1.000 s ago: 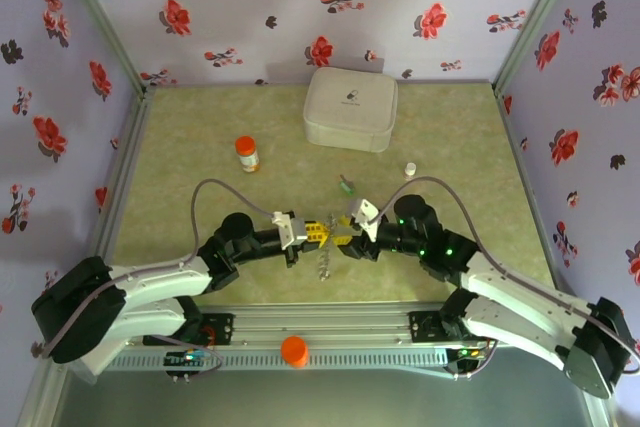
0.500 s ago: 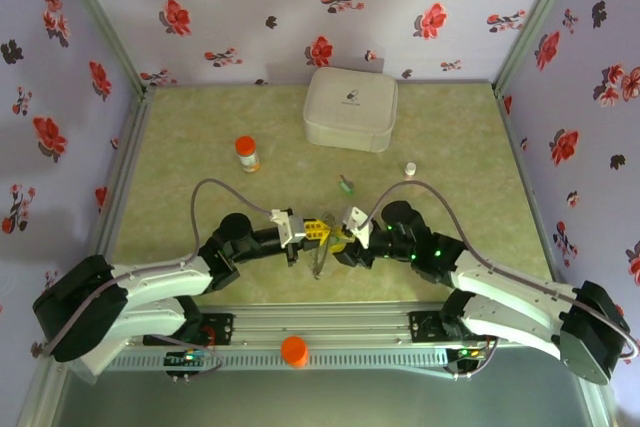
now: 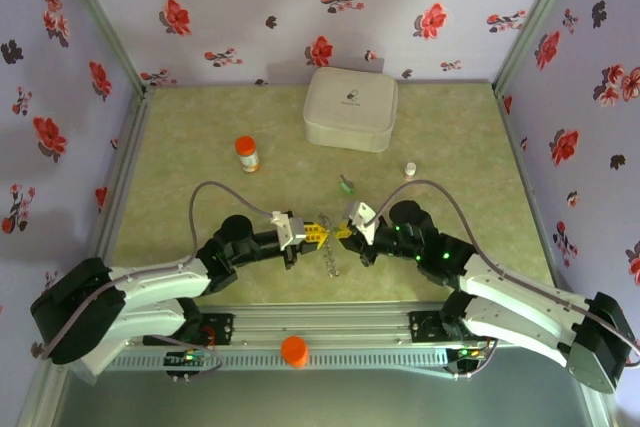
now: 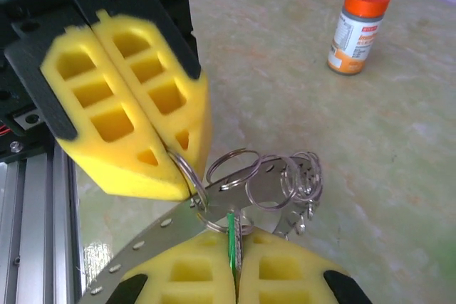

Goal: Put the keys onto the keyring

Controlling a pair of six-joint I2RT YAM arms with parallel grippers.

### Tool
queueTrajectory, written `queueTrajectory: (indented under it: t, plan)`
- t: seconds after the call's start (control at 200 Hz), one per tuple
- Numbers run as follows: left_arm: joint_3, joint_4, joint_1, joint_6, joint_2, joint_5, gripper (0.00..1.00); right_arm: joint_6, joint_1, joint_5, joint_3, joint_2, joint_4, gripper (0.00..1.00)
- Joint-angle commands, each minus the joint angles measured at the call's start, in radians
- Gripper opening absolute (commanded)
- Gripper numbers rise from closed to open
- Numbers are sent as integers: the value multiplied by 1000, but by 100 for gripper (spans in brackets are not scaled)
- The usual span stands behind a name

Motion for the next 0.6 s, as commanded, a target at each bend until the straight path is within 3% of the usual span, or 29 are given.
queueTrajectory:
  t: [0.0,0.355,0.595]
  plan:
    - [14,-18,-5,4,-27,4,0,-42,4,18,59,-16,-50,0]
    - [14,-76,-5,22,-53,4,0,-91,10,10,77,-13,-110,0]
    - [13,-27,-5,17,-48,6,0,-168,28,8,97,84,-234,0]
